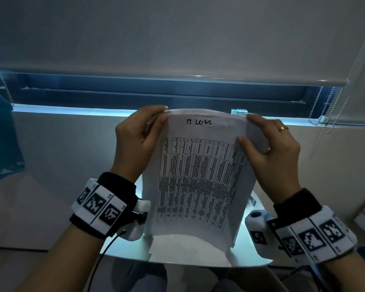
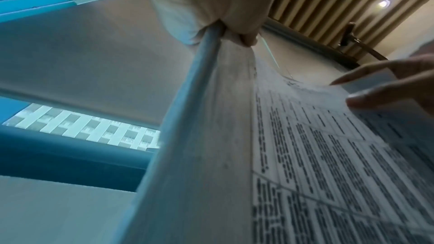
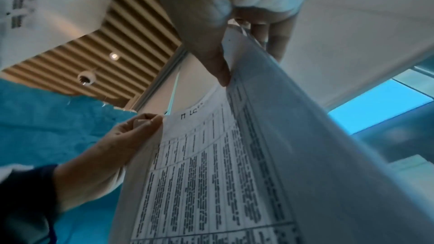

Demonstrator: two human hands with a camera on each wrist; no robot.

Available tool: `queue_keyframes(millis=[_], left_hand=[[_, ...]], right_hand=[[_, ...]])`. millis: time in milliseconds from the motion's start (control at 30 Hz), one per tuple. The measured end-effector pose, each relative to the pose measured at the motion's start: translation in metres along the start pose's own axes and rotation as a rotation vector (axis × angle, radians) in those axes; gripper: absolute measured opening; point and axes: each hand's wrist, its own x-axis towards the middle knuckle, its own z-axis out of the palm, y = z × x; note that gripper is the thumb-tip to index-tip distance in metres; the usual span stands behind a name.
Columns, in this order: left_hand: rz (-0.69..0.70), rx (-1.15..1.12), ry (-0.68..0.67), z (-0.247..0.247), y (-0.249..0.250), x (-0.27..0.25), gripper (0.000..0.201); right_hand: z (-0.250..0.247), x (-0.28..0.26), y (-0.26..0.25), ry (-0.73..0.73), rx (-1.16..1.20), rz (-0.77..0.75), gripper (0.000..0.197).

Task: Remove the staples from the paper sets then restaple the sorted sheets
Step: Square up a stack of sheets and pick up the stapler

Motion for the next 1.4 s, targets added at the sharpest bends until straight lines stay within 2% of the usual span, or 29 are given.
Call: queue_keyframes(millis=[100, 167, 267, 333, 433, 500, 533, 600, 667, 700, 767, 800, 900, 1000, 1067, 1167, 1233, 1300, 1367, 1400], left_hand=[[0.043, -0.006, -0.049, -0.004, 0.000, -0.001, 0.027], [0.079, -0.006, -0.093, -0.006, 0.000, 0.001, 0.023], [0.028, -0.055, -0.092, -0.010, 0.003, 0.004, 0.025], [-0.172, -0.239, -0.114, -0.012, 0.004, -0.004, 0.041], [-0.552, -0.596, -0.158, -0.009, -0.008, -0.027, 0.082], [-0.673, -0.682, -0.238, -0.005, -0.018, -0.045, 0.088], [-0.724, -0.697, -0.284, -0.002, -0.020, -0.051, 0.084], [-0.833, -0.745, -0.340, 0.002, -0.021, -0.059, 0.068], [-0.888, -0.790, -0.386, 0.003, -0.020, -0.062, 0.059], [-0.899, -0.794, -0.396, 0.004, -0.020, -0.062, 0.057], [-0.907, -0.772, -0.393, 0.006, -0.016, -0.061, 0.054], [-0.906, -0.758, -0.393, 0.008, -0.015, -0.061, 0.054], [-0.916, -0.747, -0.414, 0.014, -0.006, -0.062, 0.036], [-0.918, -0.683, -0.319, 0.026, 0.003, -0.060, 0.017], [-0.925, -0.618, -0.253, 0.029, 0.004, -0.053, 0.007], [-1.009, -0.619, -0.258, 0.026, -0.010, -0.040, 0.010], [-1.122, -0.693, -0.252, 0.025, -0.028, -0.042, 0.016], [-1.276, -0.664, -0.307, 0.029, -0.043, -0.053, 0.025], [-1.408, -0.574, -0.452, 0.036, -0.057, -0.071, 0.036], [-1.460, -0.518, -0.533, 0.041, -0.063, -0.083, 0.039]], right_hand=[[-0.002, 0.001, 0.002, 0.004, 0.021, 0.024, 0.032], [-0.003, 0.001, 0.002, -0.006, 0.045, 0.047, 0.030], [-0.004, 0.004, 0.003, -0.029, 0.091, 0.090, 0.029], [-0.003, 0.006, 0.004, -0.037, 0.111, 0.101, 0.029], [-0.001, 0.005, 0.004, -0.021, 0.199, 0.139, 0.037], [0.002, 0.003, 0.004, -0.006, 0.275, 0.202, 0.047], [0.003, 0.001, 0.005, -0.004, 0.350, 0.259, 0.053], [0.005, -0.004, 0.009, -0.030, 0.670, 0.436, 0.061], [0.008, -0.016, 0.021, -0.152, 1.000, 0.605, 0.073], [0.009, -0.026, 0.027, -0.248, 1.049, 0.658, 0.077], [0.014, -0.047, 0.034, -0.398, 1.010, 0.734, 0.074], [0.017, -0.057, 0.036, -0.419, 0.962, 0.766, 0.067], [0.029, -0.069, 0.036, -0.342, 0.904, 0.839, 0.037], [0.039, -0.065, 0.030, -0.291, 0.842, 0.869, 0.021], [0.040, -0.056, 0.026, -0.272, 0.763, 0.853, 0.020], [0.031, -0.044, 0.030, -0.303, 0.787, 0.878, 0.027], [0.023, -0.050, 0.040, -0.464, 0.823, 0.981, 0.038], [0.019, -0.072, 0.047, -0.793, 0.647, 1.082, 0.039], [0.024, -0.102, 0.046, -1.038, 0.504, 1.140, 0.021], [0.029, -0.115, 0.045, -1.072, 0.458, 1.166, 0.010]])
